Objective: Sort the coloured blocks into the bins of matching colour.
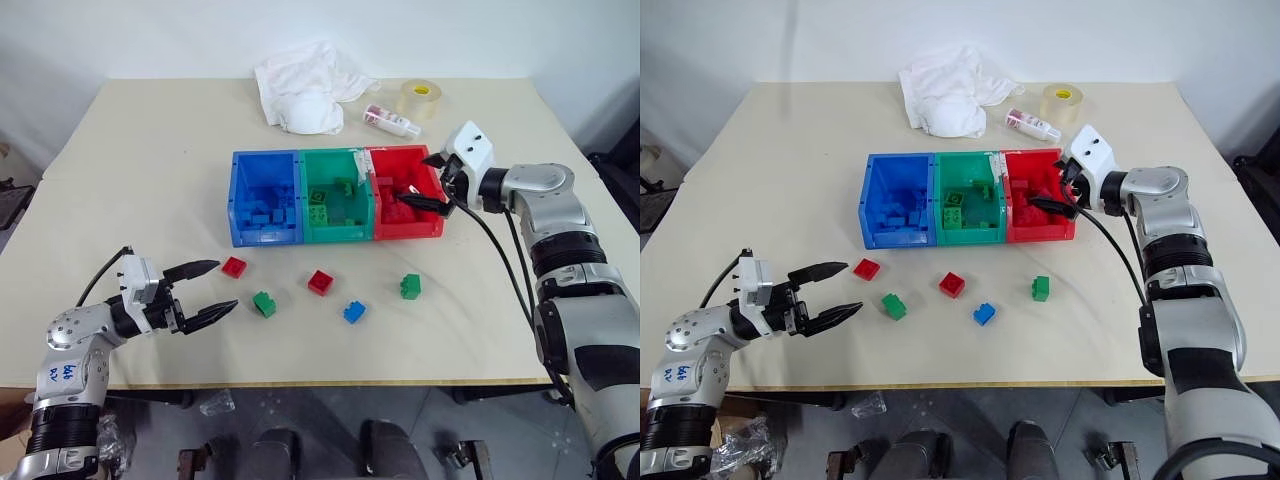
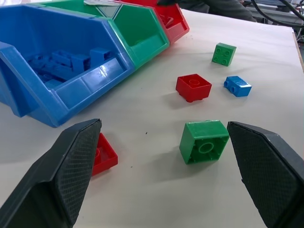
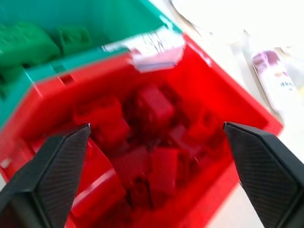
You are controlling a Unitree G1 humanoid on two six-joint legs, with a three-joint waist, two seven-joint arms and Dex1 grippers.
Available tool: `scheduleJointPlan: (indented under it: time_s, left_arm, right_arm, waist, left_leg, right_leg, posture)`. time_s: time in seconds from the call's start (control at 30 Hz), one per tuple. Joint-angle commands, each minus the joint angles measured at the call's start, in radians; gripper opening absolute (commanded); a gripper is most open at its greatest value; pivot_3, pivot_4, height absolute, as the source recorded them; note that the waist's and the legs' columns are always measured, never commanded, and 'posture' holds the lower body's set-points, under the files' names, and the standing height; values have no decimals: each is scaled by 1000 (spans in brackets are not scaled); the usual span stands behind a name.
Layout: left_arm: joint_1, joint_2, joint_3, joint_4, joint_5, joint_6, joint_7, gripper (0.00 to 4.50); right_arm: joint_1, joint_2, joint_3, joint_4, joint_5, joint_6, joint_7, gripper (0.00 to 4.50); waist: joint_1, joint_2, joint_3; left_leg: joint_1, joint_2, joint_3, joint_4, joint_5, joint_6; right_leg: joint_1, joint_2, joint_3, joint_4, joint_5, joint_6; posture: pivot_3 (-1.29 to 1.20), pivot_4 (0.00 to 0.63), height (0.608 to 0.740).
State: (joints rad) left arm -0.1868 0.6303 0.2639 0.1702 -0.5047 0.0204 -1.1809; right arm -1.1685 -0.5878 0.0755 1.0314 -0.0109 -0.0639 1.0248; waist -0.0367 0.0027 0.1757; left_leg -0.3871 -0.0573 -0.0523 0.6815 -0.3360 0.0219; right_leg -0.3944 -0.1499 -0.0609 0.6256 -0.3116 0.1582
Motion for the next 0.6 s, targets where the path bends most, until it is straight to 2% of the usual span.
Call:
scheduleJointPlan:
  time_s: [0.03, 0.13, 0.27, 0.43, 0.5, 0.6]
  left_arm:
    - [11, -6, 9, -30, -15, -17, -2, 4500]
    - [4, -8, 2, -23, -14, -18, -6, 4500]
    - [-12, -4, -6, 5, -9, -26, -21, 4500]
    - [-24, 12, -19, 59, 12, -49, -57, 4500]
    - [-34, 13, -20, 81, 15, -60, -64, 4500]
    - [-45, 11, -24, 97, 16, -68, -69, 4500]
  right_arm:
    - [17, -55, -31, -97, 36, -9, 82, 4477]
    - [101, -105, -59, -218, 68, 17, 119, 4477]
    - [310, -198, -127, -491, 168, 119, 193, 4477]
    - [661, -345, -282, -859, 336, 331, 265, 4477]
    - [838, -400, -352, -969, 360, 382, 281, 4477]
    - [1025, -444, -429, -1079, 377, 451, 269, 4477]
  waist:
    - [-1, 0, 0]
    - [4, 0, 0]
    - [11, 0, 0]
    - [16, 0, 0]
    - [17, 0, 0]
    - [27, 0, 0]
  left_leg:
    - [0, 0, 0, 0, 0, 0]
    - [0, 0, 0, 0, 0, 0]
    - [0, 0, -2, 1, 0, 0]
    - [0, 0, -1, 1, 0, 0]
    - [0, 0, 0, 1, 0, 0]
    - [0, 0, 1, 1, 0, 0]
  right_leg:
    - [0, 0, 0, 0, 0, 0]
    - [0, 0, 0, 0, 0, 0]
    - [2, 0, -1, 0, 0, 0]
    - [1, 0, -1, 0, 0, 0]
    - [2, 0, -1, 0, 0, 0]
    - [3, 0, -1, 0, 0, 0]
  posture:
    - [0, 150, 740]
    - [0, 150, 740]
    - [0, 150, 740]
    - [0, 150, 740]
    - [0, 150, 740]
    - [0, 150, 740]
